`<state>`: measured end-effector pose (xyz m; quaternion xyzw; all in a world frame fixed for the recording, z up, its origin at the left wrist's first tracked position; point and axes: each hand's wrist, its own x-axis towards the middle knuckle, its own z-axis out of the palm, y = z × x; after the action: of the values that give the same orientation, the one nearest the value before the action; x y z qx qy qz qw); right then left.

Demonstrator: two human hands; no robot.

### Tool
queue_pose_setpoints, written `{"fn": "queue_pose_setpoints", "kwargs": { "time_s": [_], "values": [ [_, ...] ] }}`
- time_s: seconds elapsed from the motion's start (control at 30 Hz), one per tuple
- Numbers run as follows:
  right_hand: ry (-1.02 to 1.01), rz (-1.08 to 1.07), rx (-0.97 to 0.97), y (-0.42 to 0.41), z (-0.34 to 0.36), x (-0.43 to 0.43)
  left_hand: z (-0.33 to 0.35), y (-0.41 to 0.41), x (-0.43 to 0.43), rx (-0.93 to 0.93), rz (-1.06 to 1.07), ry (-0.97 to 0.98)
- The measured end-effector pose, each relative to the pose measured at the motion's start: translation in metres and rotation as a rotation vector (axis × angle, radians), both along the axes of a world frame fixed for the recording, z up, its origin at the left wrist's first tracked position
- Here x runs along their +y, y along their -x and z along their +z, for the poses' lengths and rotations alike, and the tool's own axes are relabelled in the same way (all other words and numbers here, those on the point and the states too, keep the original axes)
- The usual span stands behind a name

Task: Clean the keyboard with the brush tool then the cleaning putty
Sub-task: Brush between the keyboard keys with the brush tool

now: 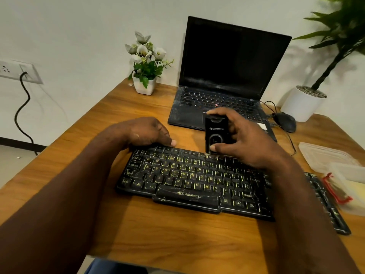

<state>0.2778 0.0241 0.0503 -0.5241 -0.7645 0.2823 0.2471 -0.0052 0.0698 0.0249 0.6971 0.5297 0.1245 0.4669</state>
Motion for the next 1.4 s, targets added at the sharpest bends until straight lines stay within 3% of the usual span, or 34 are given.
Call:
{"fn": "queue_pose_setpoints", "kwargs": {
  "time_s": [0.23,0.37,0.5,0.6,0.77,1.0,1.13,1.23,1.33,1.4],
  "values": [
    [-0.086,0.016,0.087,0.020,0.003,-0.006,-0.004,-0.006,0.001,0.026,0.020,-0.048],
    [-0.116,0.095,0.015,0.034,-0.004,-0.007,-0.003,-0.007,0.000,0.010,0.036,-0.034],
    [-0.034,0.011,0.028,0.004,0.003,-0.005,-0.004,-0.007,0.001,0.011,0.046,-0.020],
    [-0.083,-0.040,0.040,0.002,0.004,-0.007,-0.002,-0.006,0.002,-0.006,0.045,-0.001],
    [-0.168,0.073,0.057,0.039,-0.005,-0.009,-0.001,-0.005,0.002,-0.009,0.048,-0.007],
    [-0.089,0.041,0.028,0.010,0.002,-0.007,-0.003,-0.002,0.004,-0.022,0.036,0.009],
    [-0.172,0.048,0.085,0.026,-0.003,-0.009,-0.003,-0.001,0.004,-0.018,0.037,0.006],
    [-0.232,0.110,0.003,0.047,-0.011,-0.009,-0.005,-0.001,0.003,-0.024,0.049,-0.012],
    [-0.371,0.030,-0.128,0.057,-0.014,-0.005,-0.004,-0.002,0.003,-0.025,0.047,-0.012],
    [-0.389,0.017,-0.067,0.053,-0.012,-0.005,-0.003,-0.002,0.003,-0.015,0.042,-0.006]
  ]
}}
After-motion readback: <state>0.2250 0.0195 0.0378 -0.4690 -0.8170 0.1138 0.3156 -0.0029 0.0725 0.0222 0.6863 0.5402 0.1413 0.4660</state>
